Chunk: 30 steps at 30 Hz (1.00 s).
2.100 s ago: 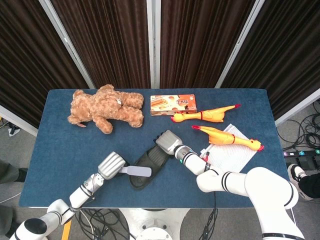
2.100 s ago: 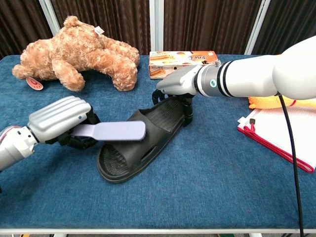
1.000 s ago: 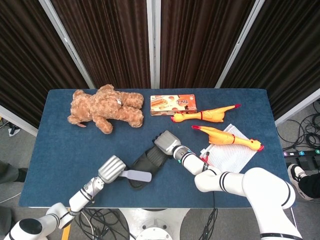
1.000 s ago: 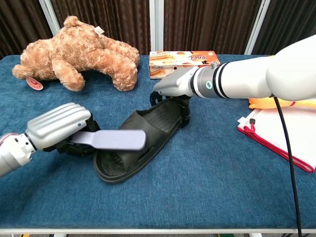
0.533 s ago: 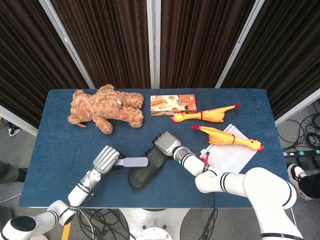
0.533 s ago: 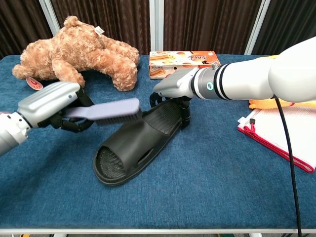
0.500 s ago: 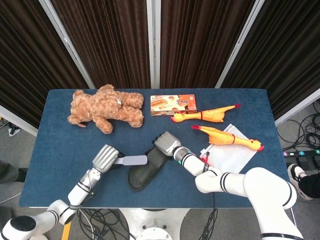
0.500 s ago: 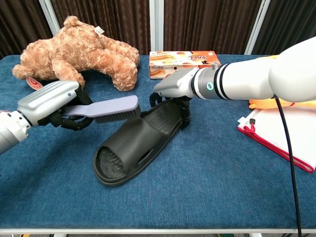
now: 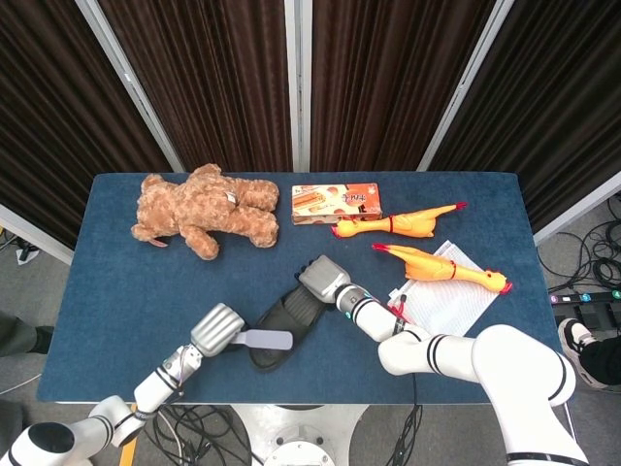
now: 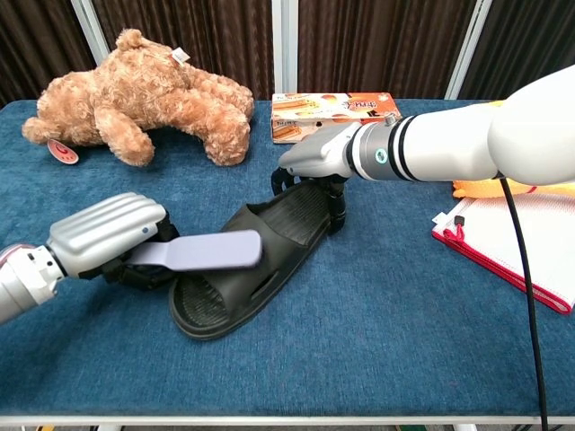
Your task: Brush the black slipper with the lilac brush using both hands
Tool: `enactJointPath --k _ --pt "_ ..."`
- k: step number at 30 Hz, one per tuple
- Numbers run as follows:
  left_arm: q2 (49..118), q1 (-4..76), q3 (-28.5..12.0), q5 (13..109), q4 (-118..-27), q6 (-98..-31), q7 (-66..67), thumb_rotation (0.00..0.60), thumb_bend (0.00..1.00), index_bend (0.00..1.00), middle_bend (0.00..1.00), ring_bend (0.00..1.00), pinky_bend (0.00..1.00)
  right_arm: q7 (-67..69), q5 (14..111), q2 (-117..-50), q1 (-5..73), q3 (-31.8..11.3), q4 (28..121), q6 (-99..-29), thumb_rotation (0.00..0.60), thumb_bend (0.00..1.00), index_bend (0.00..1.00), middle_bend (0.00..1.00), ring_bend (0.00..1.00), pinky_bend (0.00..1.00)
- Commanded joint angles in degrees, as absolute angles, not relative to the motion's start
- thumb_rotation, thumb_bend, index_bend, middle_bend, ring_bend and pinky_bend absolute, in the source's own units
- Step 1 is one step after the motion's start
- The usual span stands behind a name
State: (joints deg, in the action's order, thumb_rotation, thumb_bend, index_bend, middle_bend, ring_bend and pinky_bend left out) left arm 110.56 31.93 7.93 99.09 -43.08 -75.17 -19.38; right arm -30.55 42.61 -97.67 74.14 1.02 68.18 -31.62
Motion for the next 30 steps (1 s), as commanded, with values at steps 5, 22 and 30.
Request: enactJointPath --k 5,22,30 --pt "105.49 31.87 7.79 100.5 -53.34 -78.35 -16.68 0.6 0.54 1.0 1.0 0.97 1.0 -31.89 40.11 -96.57 75.12 2.59 69.16 -29.71 0.6 0.06 0.24 0.24 0.05 0.13" --pt "100.03 27.32 -0.37 83.38 -56.49 -68.4 -2.42 0.6 0.5 0.88 0.88 0.78 1.0 -26.29 46.21 -77.11 68.54 2.08 89.65 -42.58 0.6 0.0 0.0 0.0 0.0 0.0" --pt "96.76 26.75 -1.68 79.14 -65.36 -64.67 6.02 0.6 0.19 0.31 0.42 0.34 0.61 -19.66 55.42 -66.34 60.27 2.69 97.47 -49.26 0.6 0.0 0.0 0.0 0.0 0.0"
